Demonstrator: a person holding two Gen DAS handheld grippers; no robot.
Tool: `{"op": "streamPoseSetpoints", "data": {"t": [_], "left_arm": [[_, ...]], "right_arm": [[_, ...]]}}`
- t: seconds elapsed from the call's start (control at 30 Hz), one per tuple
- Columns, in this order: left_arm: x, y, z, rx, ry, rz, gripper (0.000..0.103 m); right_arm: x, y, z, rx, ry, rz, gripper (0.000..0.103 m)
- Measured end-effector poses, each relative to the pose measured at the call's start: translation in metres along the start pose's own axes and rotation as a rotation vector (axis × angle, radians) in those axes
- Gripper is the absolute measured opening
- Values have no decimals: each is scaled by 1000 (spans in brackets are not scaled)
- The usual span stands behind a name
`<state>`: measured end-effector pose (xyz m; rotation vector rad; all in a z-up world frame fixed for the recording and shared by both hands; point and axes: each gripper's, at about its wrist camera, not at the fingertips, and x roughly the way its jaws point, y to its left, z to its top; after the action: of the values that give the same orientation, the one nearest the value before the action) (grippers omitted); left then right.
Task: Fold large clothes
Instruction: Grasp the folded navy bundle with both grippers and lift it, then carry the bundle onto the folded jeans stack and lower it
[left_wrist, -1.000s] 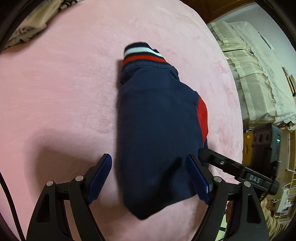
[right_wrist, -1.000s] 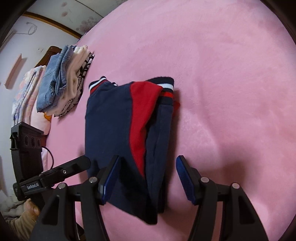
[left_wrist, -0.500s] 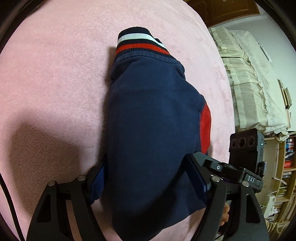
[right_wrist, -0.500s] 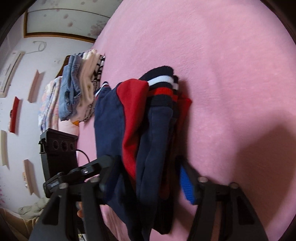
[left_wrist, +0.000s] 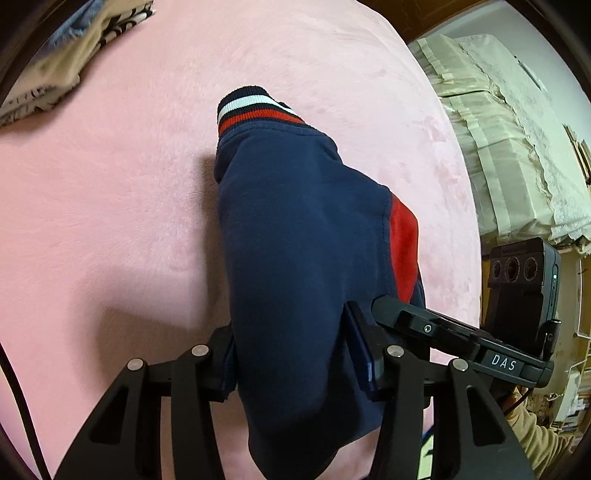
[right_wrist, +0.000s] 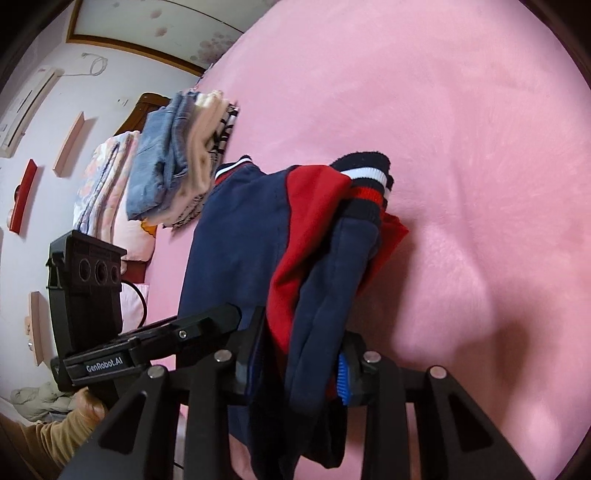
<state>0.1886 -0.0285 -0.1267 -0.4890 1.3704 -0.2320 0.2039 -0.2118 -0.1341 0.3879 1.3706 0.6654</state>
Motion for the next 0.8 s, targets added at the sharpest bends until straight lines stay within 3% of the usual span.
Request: {"op": "streamPoseSetpoints", "data": {"t": [0.47,0.8], "left_arm": [[-100,-77,-10,81,-29,48,48],[-177,-66,-32,88,-96,88,48]], "right_arm": [[-66,76,-21,-66,-56,44,31],[-80,133,-29,-169,-56,79,31]]}}
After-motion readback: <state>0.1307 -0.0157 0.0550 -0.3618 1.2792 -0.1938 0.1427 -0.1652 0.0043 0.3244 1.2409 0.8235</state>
